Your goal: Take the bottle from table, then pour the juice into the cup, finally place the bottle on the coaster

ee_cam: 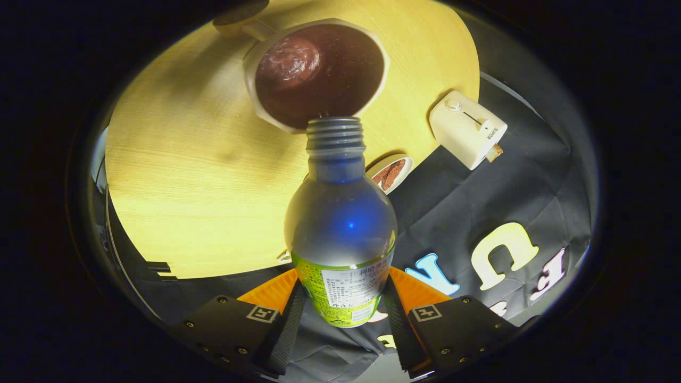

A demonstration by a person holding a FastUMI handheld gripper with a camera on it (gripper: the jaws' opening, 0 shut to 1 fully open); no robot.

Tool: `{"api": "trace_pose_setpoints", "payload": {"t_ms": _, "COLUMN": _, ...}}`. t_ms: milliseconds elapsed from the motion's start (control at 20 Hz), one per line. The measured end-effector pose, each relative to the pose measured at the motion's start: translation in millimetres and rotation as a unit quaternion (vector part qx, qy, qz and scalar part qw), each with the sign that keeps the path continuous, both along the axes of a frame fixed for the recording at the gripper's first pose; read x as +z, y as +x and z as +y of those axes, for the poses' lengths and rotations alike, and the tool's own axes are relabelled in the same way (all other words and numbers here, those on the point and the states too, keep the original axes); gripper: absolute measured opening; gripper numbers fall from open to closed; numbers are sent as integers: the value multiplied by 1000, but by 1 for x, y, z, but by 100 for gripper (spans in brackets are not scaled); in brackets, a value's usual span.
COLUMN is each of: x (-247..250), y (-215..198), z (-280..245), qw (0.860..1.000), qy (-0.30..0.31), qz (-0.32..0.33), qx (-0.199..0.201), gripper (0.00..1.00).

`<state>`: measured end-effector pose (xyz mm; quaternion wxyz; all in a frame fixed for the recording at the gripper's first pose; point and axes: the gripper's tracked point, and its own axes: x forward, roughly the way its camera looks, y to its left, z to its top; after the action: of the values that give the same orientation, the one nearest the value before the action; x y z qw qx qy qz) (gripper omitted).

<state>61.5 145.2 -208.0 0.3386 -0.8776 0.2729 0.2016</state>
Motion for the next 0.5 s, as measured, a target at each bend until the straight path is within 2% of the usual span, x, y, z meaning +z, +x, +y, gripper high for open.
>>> {"api": "trace_pose_setpoints", "payload": {"t_ms": 500, "x": 12, "y": 4, "z": 2, "qw": 1000, "qy": -19, "qz": -3, "qx": 0, "gripper": 76}}
